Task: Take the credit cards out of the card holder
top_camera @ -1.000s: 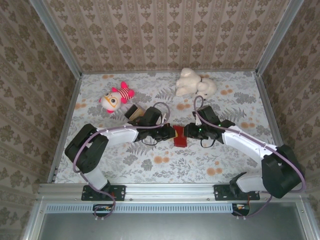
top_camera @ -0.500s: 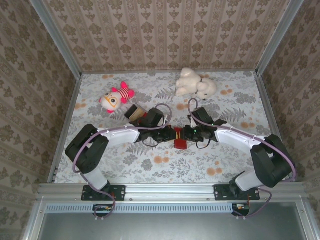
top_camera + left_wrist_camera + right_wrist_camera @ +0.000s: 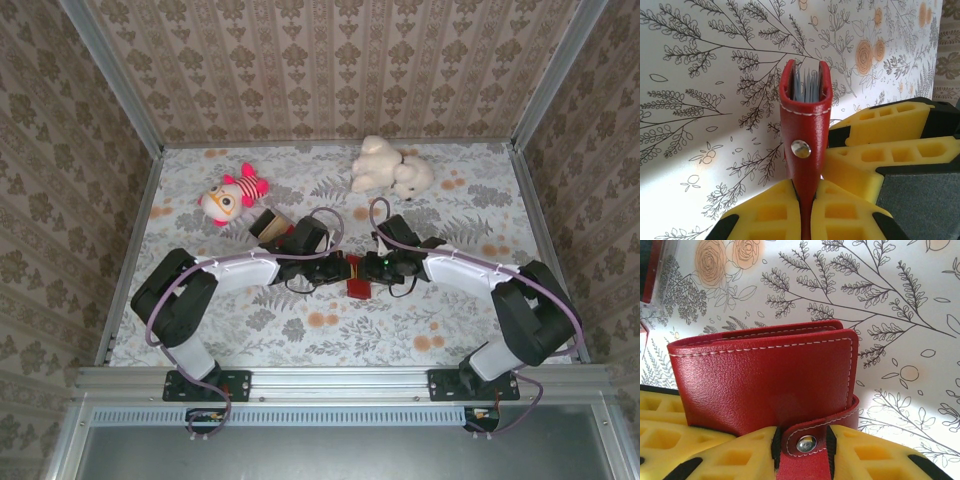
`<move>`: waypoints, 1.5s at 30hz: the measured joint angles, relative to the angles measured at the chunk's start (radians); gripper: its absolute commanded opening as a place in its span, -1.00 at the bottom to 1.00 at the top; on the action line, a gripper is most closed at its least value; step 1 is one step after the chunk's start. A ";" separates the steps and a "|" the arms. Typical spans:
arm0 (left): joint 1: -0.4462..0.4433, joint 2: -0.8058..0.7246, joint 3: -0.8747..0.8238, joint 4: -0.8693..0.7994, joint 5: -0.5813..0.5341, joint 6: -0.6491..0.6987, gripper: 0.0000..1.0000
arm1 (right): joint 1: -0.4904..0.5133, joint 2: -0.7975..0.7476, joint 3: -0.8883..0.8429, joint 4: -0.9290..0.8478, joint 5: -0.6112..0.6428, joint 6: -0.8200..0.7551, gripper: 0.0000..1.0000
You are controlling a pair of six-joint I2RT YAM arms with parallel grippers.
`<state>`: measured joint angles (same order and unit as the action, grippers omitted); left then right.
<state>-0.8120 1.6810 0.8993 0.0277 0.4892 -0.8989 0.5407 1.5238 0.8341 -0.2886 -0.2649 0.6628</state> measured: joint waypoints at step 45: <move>0.015 -0.085 -0.078 -0.034 -0.040 0.027 -1.00 | 0.003 0.026 -0.001 -0.079 0.047 0.021 -0.44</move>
<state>-0.7971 1.5959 0.8211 -0.0059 0.4488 -0.8719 0.5442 1.5501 0.8333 -0.3676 -0.2184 0.6838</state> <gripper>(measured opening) 0.073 0.283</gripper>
